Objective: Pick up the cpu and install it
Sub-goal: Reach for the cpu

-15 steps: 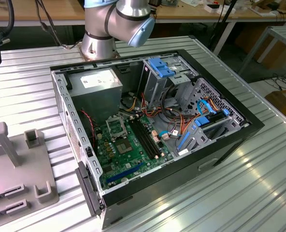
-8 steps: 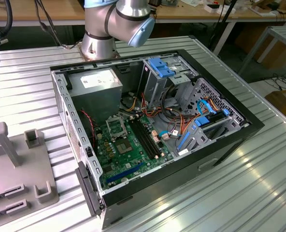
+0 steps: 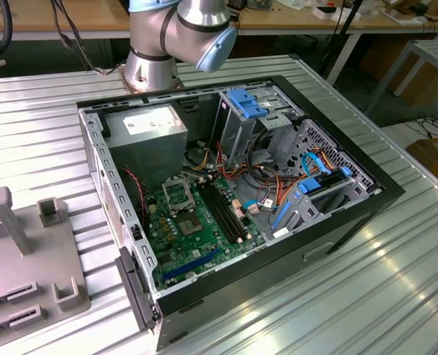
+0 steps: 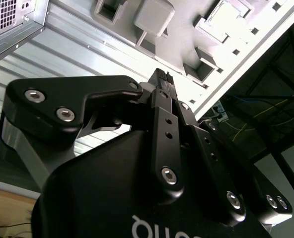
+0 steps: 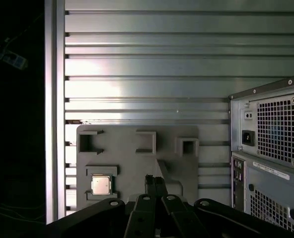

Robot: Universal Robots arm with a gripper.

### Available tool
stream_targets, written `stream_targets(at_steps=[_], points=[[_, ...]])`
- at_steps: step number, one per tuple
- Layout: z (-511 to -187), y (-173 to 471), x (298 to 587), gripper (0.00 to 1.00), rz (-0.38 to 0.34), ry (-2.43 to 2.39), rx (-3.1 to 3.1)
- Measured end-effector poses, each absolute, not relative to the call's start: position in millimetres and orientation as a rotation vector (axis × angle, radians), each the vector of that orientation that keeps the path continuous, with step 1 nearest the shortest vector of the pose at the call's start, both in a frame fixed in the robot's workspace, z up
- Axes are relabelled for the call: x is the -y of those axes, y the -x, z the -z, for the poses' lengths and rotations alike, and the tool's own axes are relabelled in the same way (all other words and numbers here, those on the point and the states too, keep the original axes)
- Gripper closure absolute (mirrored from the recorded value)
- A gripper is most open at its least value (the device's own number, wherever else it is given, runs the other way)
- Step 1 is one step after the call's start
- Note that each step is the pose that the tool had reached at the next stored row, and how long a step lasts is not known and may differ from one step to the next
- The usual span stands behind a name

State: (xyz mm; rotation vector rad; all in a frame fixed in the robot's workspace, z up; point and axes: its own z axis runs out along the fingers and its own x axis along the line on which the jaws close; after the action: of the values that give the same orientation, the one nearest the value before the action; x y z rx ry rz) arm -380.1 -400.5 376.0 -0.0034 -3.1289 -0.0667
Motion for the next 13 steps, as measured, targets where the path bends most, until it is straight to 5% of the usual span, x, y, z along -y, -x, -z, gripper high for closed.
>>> stream_targets(at_steps=[13], points=[[-376.0, 388.9, 400.5, 0.89, 0.067, 0.003, 3.129]])
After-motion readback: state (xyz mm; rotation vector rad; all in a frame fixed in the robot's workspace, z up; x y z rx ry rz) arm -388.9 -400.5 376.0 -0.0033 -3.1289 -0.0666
